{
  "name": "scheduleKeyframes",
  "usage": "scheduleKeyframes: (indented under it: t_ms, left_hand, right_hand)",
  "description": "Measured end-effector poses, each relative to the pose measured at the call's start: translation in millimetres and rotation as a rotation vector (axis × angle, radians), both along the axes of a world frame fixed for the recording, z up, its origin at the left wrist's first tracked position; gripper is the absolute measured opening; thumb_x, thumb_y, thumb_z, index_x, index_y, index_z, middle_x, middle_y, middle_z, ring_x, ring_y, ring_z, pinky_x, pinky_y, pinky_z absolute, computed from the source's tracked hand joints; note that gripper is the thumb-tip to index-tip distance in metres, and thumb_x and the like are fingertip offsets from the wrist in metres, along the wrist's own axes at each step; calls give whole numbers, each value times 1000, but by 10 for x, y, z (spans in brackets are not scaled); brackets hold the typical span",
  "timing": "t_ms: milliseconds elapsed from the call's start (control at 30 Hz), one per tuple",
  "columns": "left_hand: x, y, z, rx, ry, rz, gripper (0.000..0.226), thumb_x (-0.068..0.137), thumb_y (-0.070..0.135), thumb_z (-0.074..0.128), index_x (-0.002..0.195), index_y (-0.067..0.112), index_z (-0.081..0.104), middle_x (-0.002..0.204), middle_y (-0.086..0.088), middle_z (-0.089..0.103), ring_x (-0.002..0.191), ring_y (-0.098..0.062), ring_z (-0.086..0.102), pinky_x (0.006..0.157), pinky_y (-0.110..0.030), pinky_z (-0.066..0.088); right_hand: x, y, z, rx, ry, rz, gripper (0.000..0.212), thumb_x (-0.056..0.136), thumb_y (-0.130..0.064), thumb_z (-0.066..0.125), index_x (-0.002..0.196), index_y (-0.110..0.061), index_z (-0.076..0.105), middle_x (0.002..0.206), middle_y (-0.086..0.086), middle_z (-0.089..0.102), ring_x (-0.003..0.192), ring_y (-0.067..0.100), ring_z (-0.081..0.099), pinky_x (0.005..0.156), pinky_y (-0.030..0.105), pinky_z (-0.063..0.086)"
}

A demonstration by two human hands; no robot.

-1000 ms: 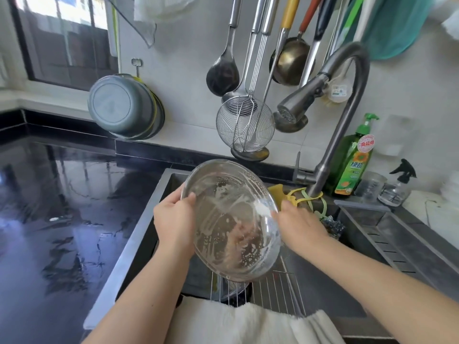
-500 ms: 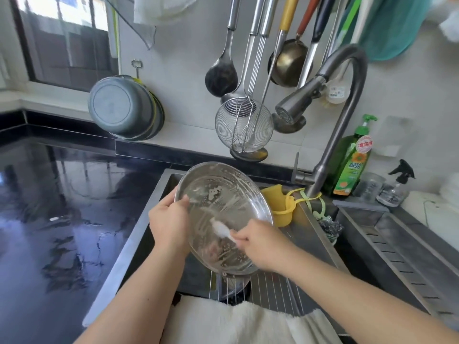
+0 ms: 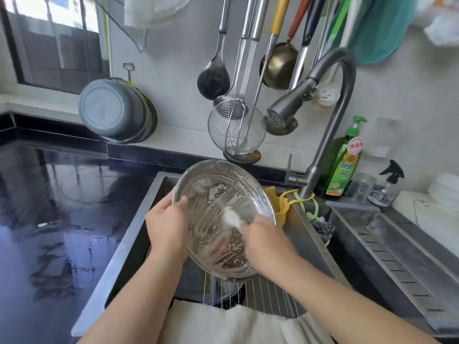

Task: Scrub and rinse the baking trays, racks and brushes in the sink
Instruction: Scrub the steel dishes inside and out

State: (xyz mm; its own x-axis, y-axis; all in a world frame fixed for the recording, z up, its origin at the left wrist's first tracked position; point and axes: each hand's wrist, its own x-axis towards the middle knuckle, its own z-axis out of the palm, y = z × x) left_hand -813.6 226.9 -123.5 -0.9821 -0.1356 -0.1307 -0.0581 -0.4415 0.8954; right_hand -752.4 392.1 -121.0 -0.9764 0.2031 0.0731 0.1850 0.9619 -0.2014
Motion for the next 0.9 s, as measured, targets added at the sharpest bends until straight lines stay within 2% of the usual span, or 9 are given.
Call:
scheduleKeyframes:
  t_ms: [100,167,267,333,433,567,667,800,900]
  left_hand:
    - [4,-27,3,6,-12,21,35,94,10,62,93,37,84,92,2,80,90,-21,71,86,-43,62]
    - [35,-27,32,39,-15,-15,35,95,8,62,97,35,83,97,2,81,100,-25,74,95,-49,60]
    - [76,19,70,9,48,-115,53,91,-6,54,91,39,83,95,2,81,93,-23,77,82,-41,64]
    - [70,38,71,-31,60,-188,63,85,-15,47,99,35,83,95,-2,81,90,-26,77,74,-40,65]
    - [36,11,32,-60,62,-258,72,77,-18,39,104,32,83,97,-16,79,86,-33,72,82,-47,59]
    - [25,-49,50,-45,105,-280,80,73,-22,34,106,34,82,100,-19,78,88,-33,68,80,-46,52]
    - [51,-62,98,-55,160,-299,75,81,-22,39,106,34,82,104,-11,80,98,-28,74,87,-44,57]
    - [77,-65,121,-92,197,-352,73,86,-22,43,119,33,78,113,-1,79,108,-25,75,94,-48,59]
    - [90,-71,123,-131,247,-323,50,96,-6,61,116,36,80,112,4,79,110,-18,74,97,-48,60]
  right_hand:
    - [-109,-94,-12,-32,-2,128,31,103,-23,56,132,-32,60,94,-7,47,78,16,58,69,41,58]
    - [-323,72,151,83,65,-12,34,101,-13,54,133,-21,62,102,-2,51,83,18,59,70,35,58]
    - [-554,149,441,68,16,-235,26,98,-5,52,121,-8,64,108,8,59,92,28,60,77,37,55]
    - [-709,-67,552,-190,-50,-218,21,99,-4,51,117,-9,58,106,11,64,82,26,59,60,32,49]
    - [-716,-456,569,-903,-169,-89,19,103,-11,48,109,2,61,81,9,58,53,12,47,36,19,30]
    - [-676,-389,736,-1311,-456,-23,12,105,-5,44,111,1,53,82,9,51,42,3,38,29,11,21]
    - [-835,-44,1016,-1761,-425,-208,14,106,-3,37,116,3,45,79,14,50,35,4,40,26,15,28]
    - [-931,391,1245,-1911,-233,-348,22,104,-1,36,114,15,46,76,19,49,34,7,44,31,16,37]
    - [-814,509,1340,-1742,-115,-353,22,105,-5,42,116,12,50,73,11,48,32,3,37,28,15,31]
